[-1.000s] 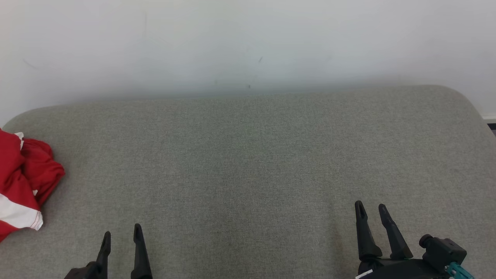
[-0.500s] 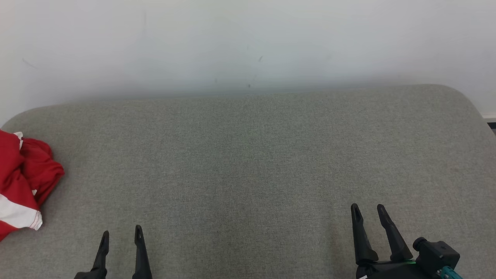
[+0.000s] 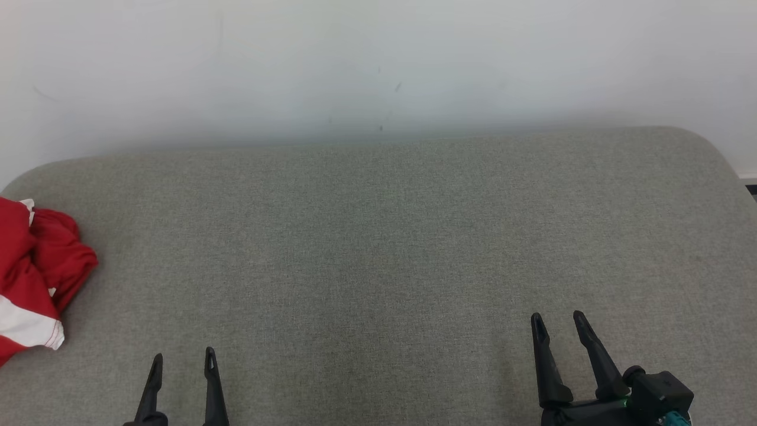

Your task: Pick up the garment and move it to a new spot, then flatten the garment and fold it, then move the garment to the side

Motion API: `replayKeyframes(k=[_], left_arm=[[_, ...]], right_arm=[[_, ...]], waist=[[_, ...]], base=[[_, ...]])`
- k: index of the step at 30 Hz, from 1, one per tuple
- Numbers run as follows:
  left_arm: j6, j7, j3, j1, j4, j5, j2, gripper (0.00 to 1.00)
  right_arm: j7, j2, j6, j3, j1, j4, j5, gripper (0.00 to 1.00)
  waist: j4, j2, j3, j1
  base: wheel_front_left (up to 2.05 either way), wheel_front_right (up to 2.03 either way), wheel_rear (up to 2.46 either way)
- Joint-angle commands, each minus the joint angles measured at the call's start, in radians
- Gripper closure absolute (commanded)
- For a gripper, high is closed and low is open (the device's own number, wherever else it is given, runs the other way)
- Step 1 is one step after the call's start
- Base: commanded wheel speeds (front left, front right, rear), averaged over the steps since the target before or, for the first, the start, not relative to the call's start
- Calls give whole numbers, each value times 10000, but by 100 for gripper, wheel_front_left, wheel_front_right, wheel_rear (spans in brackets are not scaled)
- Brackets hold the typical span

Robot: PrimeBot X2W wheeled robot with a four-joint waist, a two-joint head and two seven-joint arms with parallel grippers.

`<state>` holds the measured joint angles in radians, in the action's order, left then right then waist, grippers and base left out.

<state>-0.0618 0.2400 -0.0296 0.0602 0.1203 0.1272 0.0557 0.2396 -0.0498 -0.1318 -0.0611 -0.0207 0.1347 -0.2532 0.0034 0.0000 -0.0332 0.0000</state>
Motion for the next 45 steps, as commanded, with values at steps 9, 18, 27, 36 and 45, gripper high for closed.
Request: replayKeyframes(k=[9,18,27,36,45], left_arm=[[44,238,97,195,-76,-767,-48,0],[64,262,166,161,-27,-875,-56,0],[35,262,188,145,16,-699,-59,0],[16,262,190,163,41,-617,-59,0],[26,262,183,153,55,-567,-60,0]], right_arm=[[236,-9,20,-37,-129,-83,635,0],[273,-7,21,6,-110,-29,624,0],[271,-7,21,58,-96,-3,521,0],[273,-7,21,81,-110,25,475,0],[271,-7,21,83,-109,29,462,0]], waist=[[-22,0,-29,0],[-30,0,-63,0],[-32,0,-93,0],[-18,0,-69,0],[4,0,-71,0]], base=[[0,0,0],[0,0,0],[0,0,0],[0,0,0],[0,0,0]])
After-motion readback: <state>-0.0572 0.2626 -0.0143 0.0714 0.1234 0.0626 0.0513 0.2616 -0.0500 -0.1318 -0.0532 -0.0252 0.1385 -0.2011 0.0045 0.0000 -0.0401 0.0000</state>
